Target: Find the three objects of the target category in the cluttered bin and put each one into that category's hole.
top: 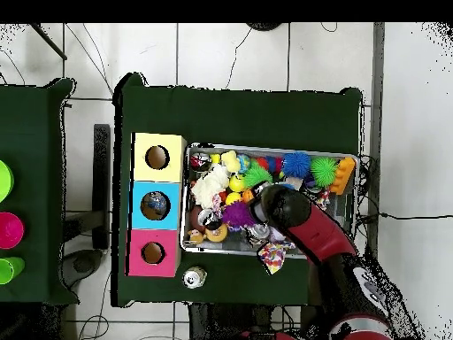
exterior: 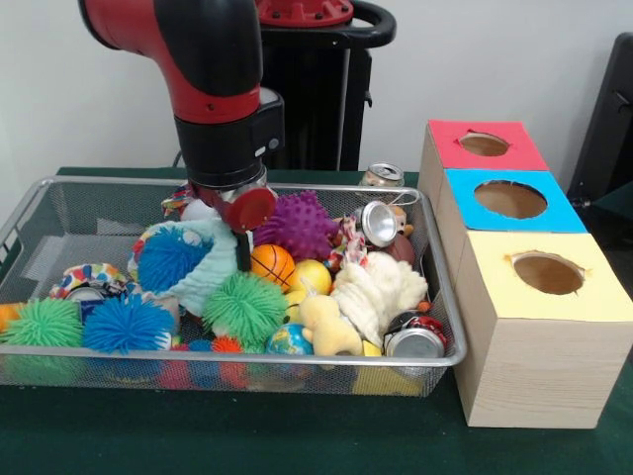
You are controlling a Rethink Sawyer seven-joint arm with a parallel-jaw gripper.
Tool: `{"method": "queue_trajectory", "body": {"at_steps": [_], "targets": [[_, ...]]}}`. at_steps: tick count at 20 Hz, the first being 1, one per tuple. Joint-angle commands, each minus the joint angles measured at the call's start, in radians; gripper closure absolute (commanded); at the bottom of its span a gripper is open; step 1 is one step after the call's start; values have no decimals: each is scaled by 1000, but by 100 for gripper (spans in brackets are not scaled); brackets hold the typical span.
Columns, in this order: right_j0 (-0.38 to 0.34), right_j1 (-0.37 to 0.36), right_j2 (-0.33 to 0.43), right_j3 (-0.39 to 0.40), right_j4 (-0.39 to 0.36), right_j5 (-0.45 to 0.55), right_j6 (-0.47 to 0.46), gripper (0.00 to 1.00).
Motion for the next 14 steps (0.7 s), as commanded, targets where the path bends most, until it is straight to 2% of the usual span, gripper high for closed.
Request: {"method": "queue_trajectory", "body": {"at_steps": [1,4,8,14], "targets": [[59,59,111,68,-4,128,121,100],[70,67,82,46,-21,141,111,100],[84,112,25,-27,-53,157,87,100],[9,207,-27,-166,-154,158,-63,100]]}}
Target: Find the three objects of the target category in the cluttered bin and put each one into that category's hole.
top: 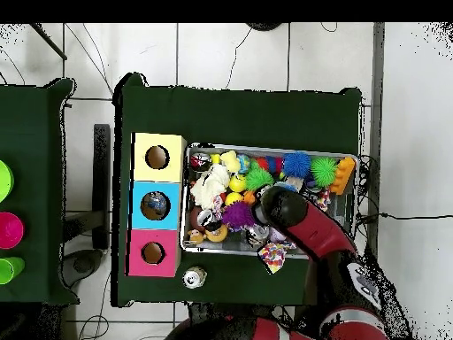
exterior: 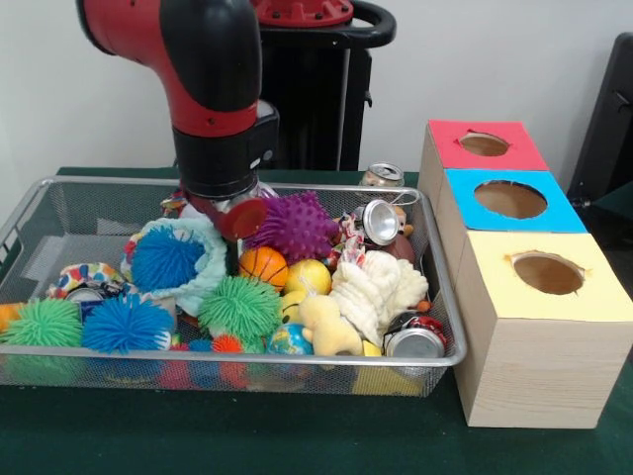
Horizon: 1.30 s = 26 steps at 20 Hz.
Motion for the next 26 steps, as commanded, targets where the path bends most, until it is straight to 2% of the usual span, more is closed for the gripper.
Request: {"method": "queue_trajectory", "body": {"at_steps": [1,7,14,20,26], "targets": [[-48,162,33,-134,-136,165,-87,100],[-151,178,1,-217,-280,259,-188,100],[-231,162,20,-263,-417,323,-209,100],[-260,148,49,-293,-478,406,-192,100],[-251,141,72,-307,-495,464,-159,100]]}}
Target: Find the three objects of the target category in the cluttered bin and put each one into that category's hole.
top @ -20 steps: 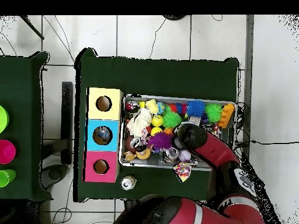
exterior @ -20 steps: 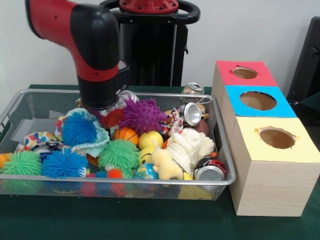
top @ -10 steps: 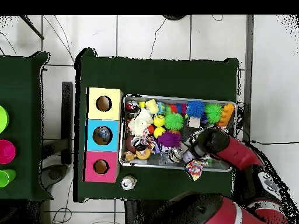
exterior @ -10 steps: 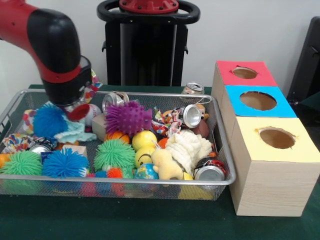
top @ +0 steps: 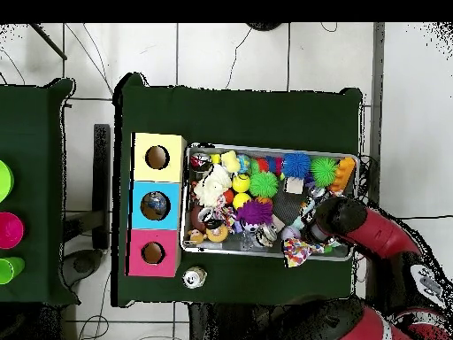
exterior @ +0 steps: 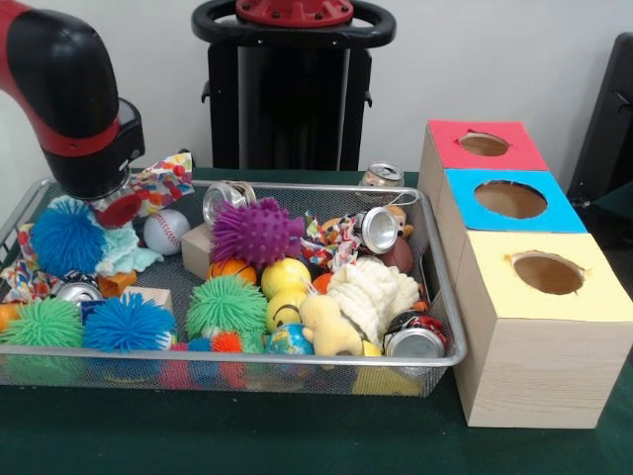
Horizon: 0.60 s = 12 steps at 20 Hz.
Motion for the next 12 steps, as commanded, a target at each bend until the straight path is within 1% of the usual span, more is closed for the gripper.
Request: {"method": "queue_trajectory", "body": {"at_steps": [1,8,12], "targets": [[-11,34,76,-58,-88,135,-152,100],[22,-12,91,-18,-71,168,-112,100],[40,-32,93,-9,-71,176,-110,100]]}}
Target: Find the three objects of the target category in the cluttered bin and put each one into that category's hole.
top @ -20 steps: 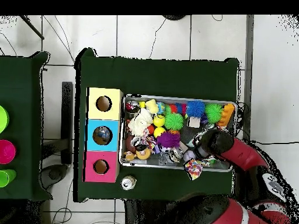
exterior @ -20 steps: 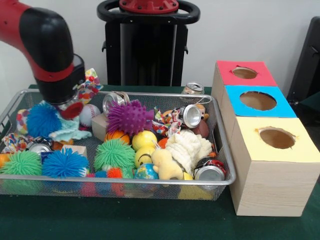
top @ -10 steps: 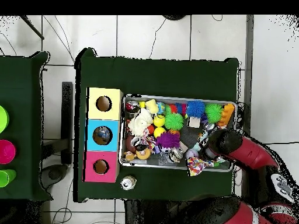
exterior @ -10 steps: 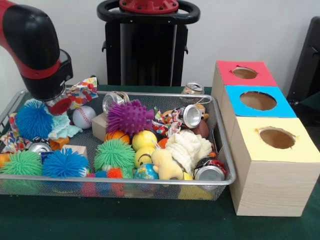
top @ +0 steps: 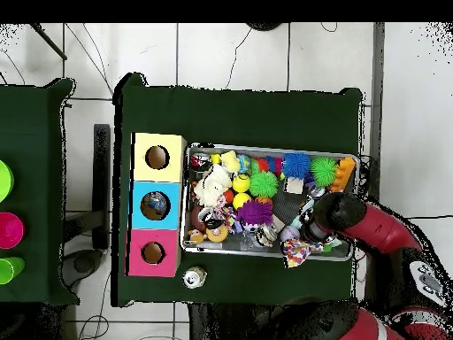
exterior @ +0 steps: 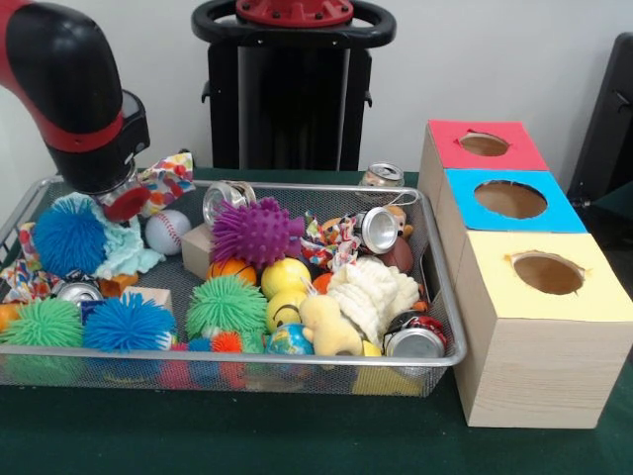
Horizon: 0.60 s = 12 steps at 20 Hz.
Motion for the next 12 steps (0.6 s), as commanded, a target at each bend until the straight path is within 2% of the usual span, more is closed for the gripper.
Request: {"method": "queue_trajectory", "body": {"at_steps": [1,2,3,8,12], "targets": [[24,-15,91,3,-67,97,-111,100],[21,-16,95,6,-68,84,-113,100],[23,-17,97,6,-69,74,-114,0],[15,-23,96,9,-82,65,-129,0],[8,-30,88,23,-89,38,-105,0]]}}
